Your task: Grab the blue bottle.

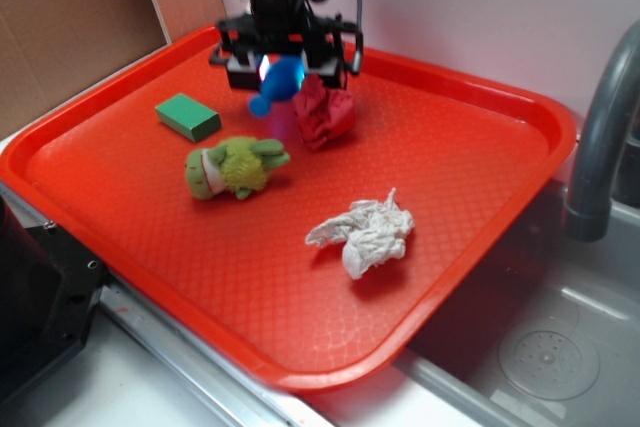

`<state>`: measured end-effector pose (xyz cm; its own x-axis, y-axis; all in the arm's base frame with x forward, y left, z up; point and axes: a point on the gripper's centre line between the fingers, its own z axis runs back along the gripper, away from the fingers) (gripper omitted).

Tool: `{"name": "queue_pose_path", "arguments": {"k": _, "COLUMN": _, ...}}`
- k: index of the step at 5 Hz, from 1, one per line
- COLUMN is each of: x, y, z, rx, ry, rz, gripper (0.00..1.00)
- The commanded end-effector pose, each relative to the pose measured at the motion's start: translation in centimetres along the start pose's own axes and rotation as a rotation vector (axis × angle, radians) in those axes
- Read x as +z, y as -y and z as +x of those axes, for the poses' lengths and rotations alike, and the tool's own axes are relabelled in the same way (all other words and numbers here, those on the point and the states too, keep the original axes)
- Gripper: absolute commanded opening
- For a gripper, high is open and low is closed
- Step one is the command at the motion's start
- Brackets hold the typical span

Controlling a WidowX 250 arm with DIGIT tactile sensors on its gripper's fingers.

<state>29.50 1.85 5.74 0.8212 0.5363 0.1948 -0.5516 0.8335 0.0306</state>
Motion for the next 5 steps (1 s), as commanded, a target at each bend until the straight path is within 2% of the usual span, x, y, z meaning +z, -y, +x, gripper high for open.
{"name": "queue_pose_path", "arguments": {"k": 1, "x": 10.1, "y": -1.1, "z": -0.3, "rx": -0.228, "ry": -0.013, "rz": -0.091, "gripper": 0.00}}
{"name": "queue_pose_path", "arguments": {"k": 2, "x": 12.3, "y": -1.5, "z": -1.8, "rx": -0.377, "ry": -0.064, "rz": -0.099, "gripper": 0.00}}
{"name": "queue_pose_path", "arguments": {"k": 3, "x": 13.4, "y": -2.1, "z": -3.7, "rx": -0.448, "ry": -0.050, "rz": -0.110, "gripper": 0.00}}
{"name": "queue_pose_path", "arguments": {"k": 4, "x": 13.3, "y": -1.6, "z": -4.9, "rx": -0.457, "ry": -0.032, "rz": -0.099, "gripper": 0.00}}
{"name": "queue_pose_path", "arguments": {"k": 5, "x": 12.6, "y": -2.0, "z": -4.5, "rx": -0.386, "ry": -0.075, "rz": -0.131, "gripper": 0.00}}
